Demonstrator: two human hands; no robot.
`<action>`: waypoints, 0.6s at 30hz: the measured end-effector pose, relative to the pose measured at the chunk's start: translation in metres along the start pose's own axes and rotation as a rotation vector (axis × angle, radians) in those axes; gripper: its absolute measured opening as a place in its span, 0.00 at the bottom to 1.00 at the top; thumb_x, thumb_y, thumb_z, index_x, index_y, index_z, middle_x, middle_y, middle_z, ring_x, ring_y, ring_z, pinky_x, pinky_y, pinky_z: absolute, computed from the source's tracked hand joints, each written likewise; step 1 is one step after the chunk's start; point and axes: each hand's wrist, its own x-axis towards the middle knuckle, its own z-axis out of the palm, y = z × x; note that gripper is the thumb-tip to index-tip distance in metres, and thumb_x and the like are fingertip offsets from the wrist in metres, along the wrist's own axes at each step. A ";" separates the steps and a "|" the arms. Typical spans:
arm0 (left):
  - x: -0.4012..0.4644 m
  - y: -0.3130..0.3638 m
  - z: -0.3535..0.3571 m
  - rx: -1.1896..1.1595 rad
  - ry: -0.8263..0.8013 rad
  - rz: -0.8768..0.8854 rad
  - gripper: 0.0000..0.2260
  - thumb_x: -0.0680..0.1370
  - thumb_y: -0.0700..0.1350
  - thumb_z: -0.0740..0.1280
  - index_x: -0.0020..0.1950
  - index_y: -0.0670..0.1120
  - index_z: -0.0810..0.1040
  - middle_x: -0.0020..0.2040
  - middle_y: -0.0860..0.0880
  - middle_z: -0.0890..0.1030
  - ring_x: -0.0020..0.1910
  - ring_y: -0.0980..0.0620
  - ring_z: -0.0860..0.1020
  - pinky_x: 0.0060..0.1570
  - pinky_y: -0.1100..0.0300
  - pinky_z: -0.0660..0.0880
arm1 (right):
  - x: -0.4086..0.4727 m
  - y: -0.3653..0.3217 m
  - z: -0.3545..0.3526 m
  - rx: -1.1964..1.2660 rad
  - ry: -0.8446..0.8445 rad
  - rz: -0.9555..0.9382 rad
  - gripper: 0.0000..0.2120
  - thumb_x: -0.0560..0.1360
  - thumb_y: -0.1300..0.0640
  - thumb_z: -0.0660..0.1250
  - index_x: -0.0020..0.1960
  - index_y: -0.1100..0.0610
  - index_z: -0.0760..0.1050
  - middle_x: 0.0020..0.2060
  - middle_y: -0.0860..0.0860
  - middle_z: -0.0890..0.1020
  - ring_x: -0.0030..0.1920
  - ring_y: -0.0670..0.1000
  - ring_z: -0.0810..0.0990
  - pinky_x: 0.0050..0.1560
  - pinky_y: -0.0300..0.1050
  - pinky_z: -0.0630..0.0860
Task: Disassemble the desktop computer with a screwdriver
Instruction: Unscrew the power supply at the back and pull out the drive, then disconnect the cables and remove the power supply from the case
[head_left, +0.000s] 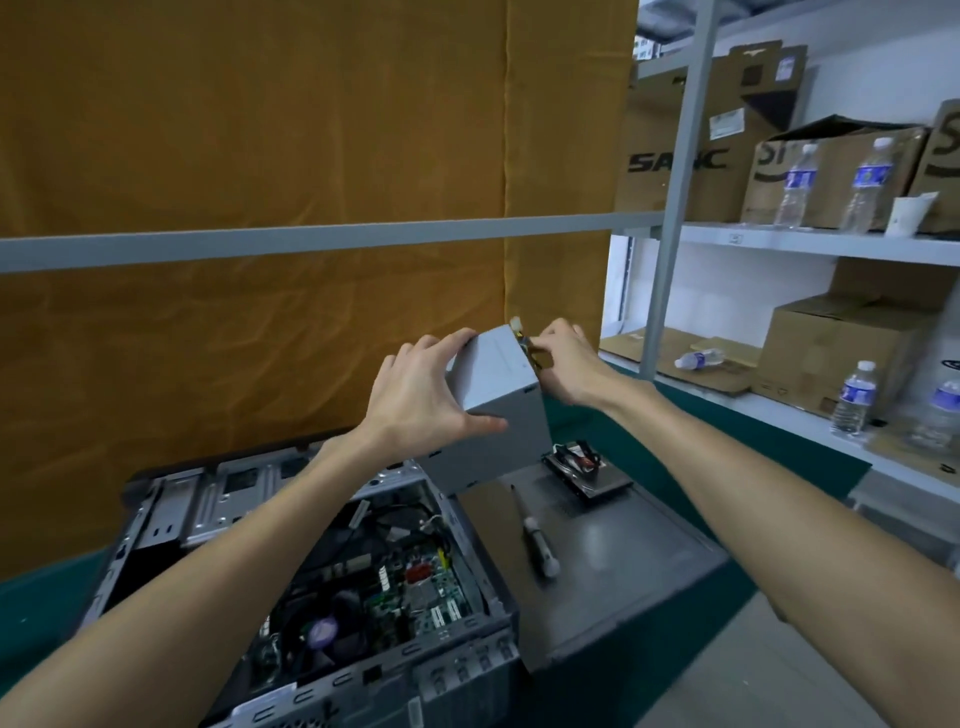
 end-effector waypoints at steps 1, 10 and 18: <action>0.002 0.001 0.003 0.032 0.012 0.028 0.48 0.61 0.73 0.73 0.77 0.57 0.63 0.59 0.54 0.75 0.57 0.49 0.71 0.55 0.54 0.65 | -0.004 0.002 -0.001 0.001 -0.003 0.008 0.10 0.77 0.57 0.64 0.57 0.55 0.78 0.54 0.53 0.76 0.51 0.57 0.71 0.51 0.52 0.69; 0.013 0.007 0.050 0.224 0.025 0.064 0.48 0.62 0.69 0.76 0.76 0.55 0.62 0.65 0.50 0.74 0.59 0.47 0.71 0.61 0.49 0.65 | -0.072 0.040 0.010 0.043 0.090 0.177 0.12 0.74 0.54 0.67 0.37 0.55 0.66 0.31 0.53 0.73 0.32 0.55 0.72 0.33 0.46 0.65; 0.007 -0.001 0.115 0.281 -0.237 -0.059 0.49 0.62 0.70 0.75 0.78 0.54 0.61 0.66 0.48 0.73 0.63 0.42 0.71 0.63 0.45 0.64 | -0.078 0.051 0.081 0.102 -0.283 0.550 0.06 0.70 0.58 0.67 0.36 0.59 0.76 0.27 0.54 0.81 0.25 0.51 0.78 0.23 0.37 0.71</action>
